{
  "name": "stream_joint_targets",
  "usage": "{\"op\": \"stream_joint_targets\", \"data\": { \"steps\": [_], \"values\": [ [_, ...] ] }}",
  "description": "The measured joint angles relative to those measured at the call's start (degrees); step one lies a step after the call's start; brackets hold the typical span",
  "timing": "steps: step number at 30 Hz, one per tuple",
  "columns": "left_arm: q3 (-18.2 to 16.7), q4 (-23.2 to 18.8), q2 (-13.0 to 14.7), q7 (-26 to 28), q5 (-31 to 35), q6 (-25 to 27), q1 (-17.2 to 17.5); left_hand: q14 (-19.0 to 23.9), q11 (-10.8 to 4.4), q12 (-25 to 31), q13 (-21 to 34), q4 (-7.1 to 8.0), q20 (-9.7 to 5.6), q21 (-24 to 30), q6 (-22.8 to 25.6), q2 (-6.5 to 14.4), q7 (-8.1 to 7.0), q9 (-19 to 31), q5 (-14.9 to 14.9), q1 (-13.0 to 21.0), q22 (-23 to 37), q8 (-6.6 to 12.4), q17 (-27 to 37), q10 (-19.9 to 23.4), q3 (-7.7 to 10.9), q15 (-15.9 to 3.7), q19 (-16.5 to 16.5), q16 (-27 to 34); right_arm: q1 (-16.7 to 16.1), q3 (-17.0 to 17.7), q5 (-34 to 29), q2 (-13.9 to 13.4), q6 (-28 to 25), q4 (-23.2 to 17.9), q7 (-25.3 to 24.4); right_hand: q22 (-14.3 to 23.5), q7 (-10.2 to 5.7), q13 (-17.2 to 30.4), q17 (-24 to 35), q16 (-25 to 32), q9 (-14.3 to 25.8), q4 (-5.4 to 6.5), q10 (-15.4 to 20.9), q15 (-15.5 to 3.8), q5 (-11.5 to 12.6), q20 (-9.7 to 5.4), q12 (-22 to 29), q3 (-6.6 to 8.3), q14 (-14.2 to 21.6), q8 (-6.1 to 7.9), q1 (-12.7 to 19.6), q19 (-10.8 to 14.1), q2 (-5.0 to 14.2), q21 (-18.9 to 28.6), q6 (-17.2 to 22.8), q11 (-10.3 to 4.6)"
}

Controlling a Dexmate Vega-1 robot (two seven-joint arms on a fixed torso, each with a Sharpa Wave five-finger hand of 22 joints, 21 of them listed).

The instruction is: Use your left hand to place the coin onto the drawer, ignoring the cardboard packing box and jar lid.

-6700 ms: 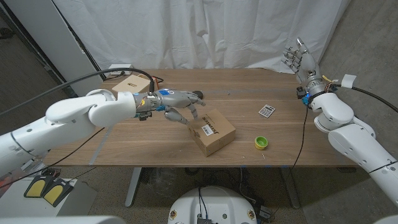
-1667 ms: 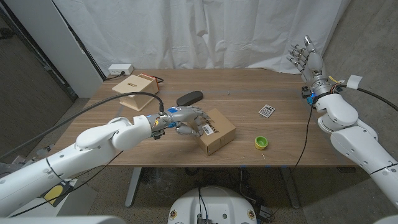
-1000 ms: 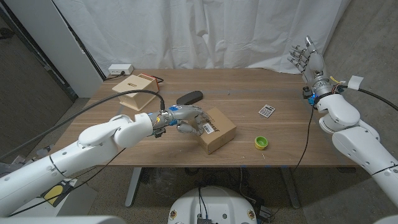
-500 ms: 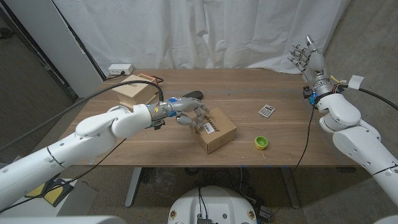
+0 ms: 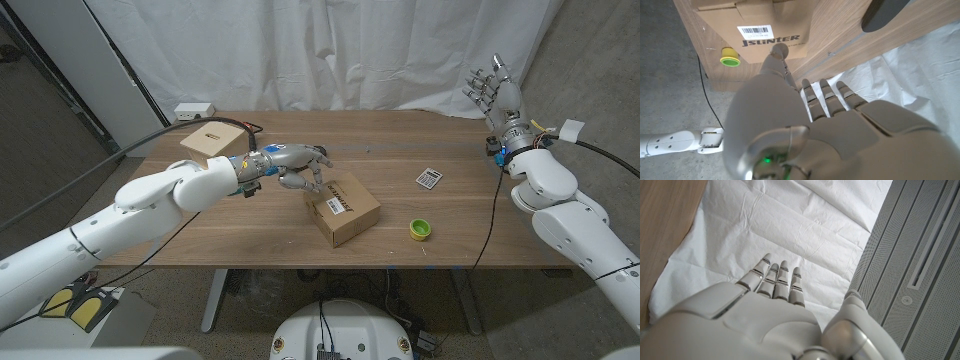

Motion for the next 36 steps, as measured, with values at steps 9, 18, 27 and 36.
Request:
{"op": "stream_joint_targets", "data": {
  "steps": [9, 18, 27, 36],
  "values": [
    [-2.03, -1.01, 0.27, 1.83, 0.05, 2.10, 0.61, 0.00, 0.00, 0.00, 0.00, -0.01, 0.00, 0.00, 0.00, 0.00, 0.00, 0.03, 0.00, 0.00, 0.00, -0.03, 0.00, 0.00, -0.01, 0.00, 0.00, 0.00, 0.25, -0.49, -0.33, 0.53, 1.18, 0.46, 0.02, 0.00, 0.00, 0.00, 0.00, 0.00, 0.00, 0.00, 0.00, 0.00, 0.00, 0.00, 0.00, 0.00, 0.00, 0.00, 0.00, 0.00, 0.00, 0.00, 0.00, 0.00],
    [-2.78, -0.83, -0.39, 3.11, 0.54, 5.03, 0.09, -0.01, 0.00, -0.26, 0.01, -0.01, 0.00, 0.00, 0.00, -0.01, 0.01, 0.11, 0.00, 0.00, 0.00, -0.09, 0.00, -0.01, -0.02, 0.01, 0.00, 0.00, 0.10, -0.54, -0.35, 0.76, 2.08, 0.69, 0.32, 0.00, 0.00, 0.00, 0.00, 0.00, 0.00, 0.00, 0.00, 0.00, 0.00, 0.00, 0.00, 0.00, 0.00, 0.00, 0.00, 0.00, 0.00, 0.00, 0.00, 0.00],
    [-2.34, 0.29, -1.64, 3.97, 1.53, 8.97, -1.42, -0.01, 0.00, -0.45, 0.01, 0.12, 0.00, 0.00, -0.01, -0.01, 0.01, 0.14, -0.04, 0.00, 0.00, -0.14, 0.00, -0.01, 0.12, 0.01, 0.00, -0.10, -0.34, 0.13, -0.08, 0.81, 2.87, 0.80, 0.66, 0.00, 0.00, 0.00, 0.00, 0.00, 0.00, 0.00, 0.00, 0.00, 0.00, 0.00, 0.00, 0.00, 0.00, 0.00, 0.00, 0.00, 0.00, 0.00, 0.00, -0.01],
    [-1.08, 1.79, -3.20, 5.11, 2.71, 14.33, -3.68, -0.01, 0.00, -0.45, 0.14, 0.12, 0.00, 0.00, -0.01, -0.01, 0.01, 0.17, -0.05, 0.00, 0.00, -0.08, 0.00, -0.01, 0.12, 0.01, 0.00, -0.27, -0.50, 0.56, 0.40, 1.31, 4.31, 1.69, 1.46, 0.00, 0.00, -0.01, 0.00, 0.00, 0.00, 0.00, -0.01, 0.00, 0.00, 0.00, 0.00, 0.00, 0.00, 0.00, 0.00, 0.00, 0.00, 0.00, 0.00, -0.01]
  ]
}}
